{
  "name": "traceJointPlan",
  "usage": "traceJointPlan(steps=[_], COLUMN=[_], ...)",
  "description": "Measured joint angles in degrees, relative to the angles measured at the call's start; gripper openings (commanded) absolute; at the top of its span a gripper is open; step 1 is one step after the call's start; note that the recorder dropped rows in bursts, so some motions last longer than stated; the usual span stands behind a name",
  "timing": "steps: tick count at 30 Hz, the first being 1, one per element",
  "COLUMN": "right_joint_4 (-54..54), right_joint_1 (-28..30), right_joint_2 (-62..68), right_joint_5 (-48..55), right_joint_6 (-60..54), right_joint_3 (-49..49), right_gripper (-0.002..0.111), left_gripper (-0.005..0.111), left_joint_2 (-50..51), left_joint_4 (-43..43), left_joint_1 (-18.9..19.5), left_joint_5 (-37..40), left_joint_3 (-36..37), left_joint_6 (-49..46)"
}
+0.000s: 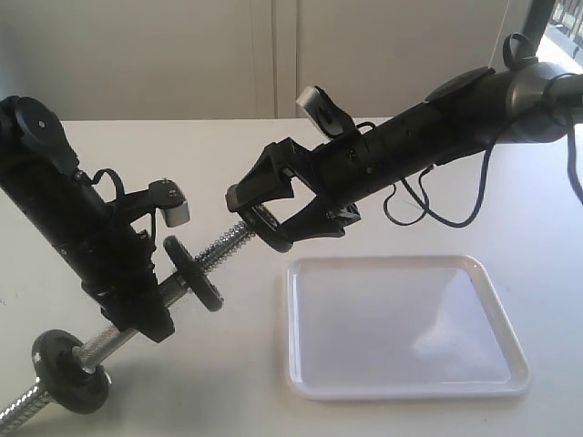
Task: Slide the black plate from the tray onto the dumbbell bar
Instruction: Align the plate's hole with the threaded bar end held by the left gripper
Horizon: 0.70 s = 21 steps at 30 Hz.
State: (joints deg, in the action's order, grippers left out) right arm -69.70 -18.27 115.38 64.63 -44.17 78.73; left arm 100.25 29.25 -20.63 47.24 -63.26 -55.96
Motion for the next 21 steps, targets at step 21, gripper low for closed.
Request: traceJointPlan(steps=[21], right_joint_4=[-1.76], right_joint_1=[-0.09], right_joint_2=[0.0], right_joint_5=[-0.55], right_joint_6=[0.0], right_joint_3=[0.0], right_gripper=[0.0], left_gripper=[0.0], left_joint_2=[0.0], left_joint_4=[1.64], left_joint_1=[0.53], left_joint_5=[0.11], left_joint_3=[0.0], left_joint_6=[-1.97])
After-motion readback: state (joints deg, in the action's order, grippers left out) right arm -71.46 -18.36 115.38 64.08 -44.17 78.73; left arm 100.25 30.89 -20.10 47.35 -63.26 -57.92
